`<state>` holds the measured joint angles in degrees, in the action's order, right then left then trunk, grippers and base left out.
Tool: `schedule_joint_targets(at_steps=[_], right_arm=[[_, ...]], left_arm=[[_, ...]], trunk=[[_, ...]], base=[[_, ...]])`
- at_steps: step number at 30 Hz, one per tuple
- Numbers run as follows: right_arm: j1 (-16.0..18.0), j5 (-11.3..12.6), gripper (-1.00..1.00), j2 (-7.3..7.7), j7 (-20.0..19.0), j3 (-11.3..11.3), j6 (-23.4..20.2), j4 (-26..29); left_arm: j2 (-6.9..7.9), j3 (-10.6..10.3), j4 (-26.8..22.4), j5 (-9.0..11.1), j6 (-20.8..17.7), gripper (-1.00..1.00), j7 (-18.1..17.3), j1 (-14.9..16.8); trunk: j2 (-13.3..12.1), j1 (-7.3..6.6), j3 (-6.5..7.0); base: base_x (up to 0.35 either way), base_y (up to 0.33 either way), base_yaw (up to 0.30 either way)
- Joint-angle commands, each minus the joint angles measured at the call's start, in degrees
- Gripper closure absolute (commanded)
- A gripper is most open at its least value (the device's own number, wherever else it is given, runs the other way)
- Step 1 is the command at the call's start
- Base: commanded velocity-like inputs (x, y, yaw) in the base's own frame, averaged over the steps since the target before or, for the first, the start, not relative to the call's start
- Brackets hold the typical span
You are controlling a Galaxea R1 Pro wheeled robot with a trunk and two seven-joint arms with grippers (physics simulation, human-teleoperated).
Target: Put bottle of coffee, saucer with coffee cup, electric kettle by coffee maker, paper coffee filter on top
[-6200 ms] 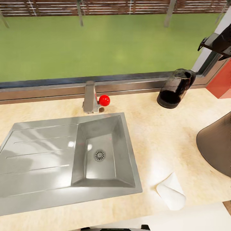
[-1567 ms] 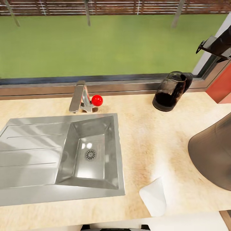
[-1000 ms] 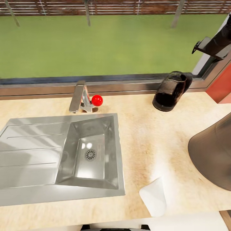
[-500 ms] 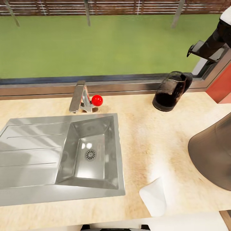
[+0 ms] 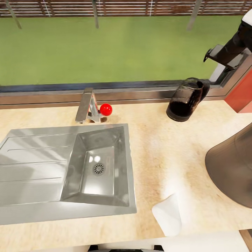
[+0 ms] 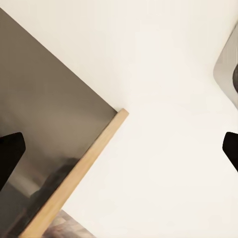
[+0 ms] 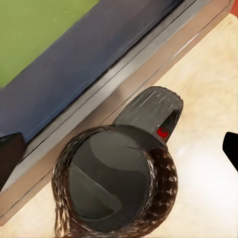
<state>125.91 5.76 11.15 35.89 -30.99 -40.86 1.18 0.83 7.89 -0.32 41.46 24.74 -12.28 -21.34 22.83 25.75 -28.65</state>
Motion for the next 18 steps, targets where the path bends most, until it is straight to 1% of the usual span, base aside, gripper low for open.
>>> schedule_joint_targets(at_steps=[1, 4, 10, 18], right_arm=[[0.0, 0.7, -1.0, 0.0, 0.3, 0.2, -0.1, 0.1], [0.0, 0.9, -1.0, 0.0, 0.1, 0.3, 0.2, 0.0], [0.0, 1.0, -1.0, -0.02, 0.1, 0.3, 1.3, -0.1], [0.0, 1.0, -1.0, 0.18, 0.1, 0.3, 2.6, -0.1]], left_arm=[[-0.03, 0.5, 0.0, 0.1, 0.0, -1.0, -0.5, 0.0], [-0.09, 0.5, 0.0, 0.1, 0.0, -1.0, -0.5, 0.0], [-0.12, 0.5, 0.0, 0.1, 0.0, -1.0, -0.5, 0.0], [-0.13, 0.4, 0.0, 0.1, 0.0, -1.0, -0.5, 0.0]], trunk=[[0.1, 0.03, -0.07], [0.1, 0.03, -0.07], [0.1, 0.03, -0.07], [0.1, 0.03, -0.07]], base=[[0.006, 0.0, 0.0], [0.05, 0.018, 0.0], [0.13, 0.072, 0.0], [0.025, 0.013, 0.0]])
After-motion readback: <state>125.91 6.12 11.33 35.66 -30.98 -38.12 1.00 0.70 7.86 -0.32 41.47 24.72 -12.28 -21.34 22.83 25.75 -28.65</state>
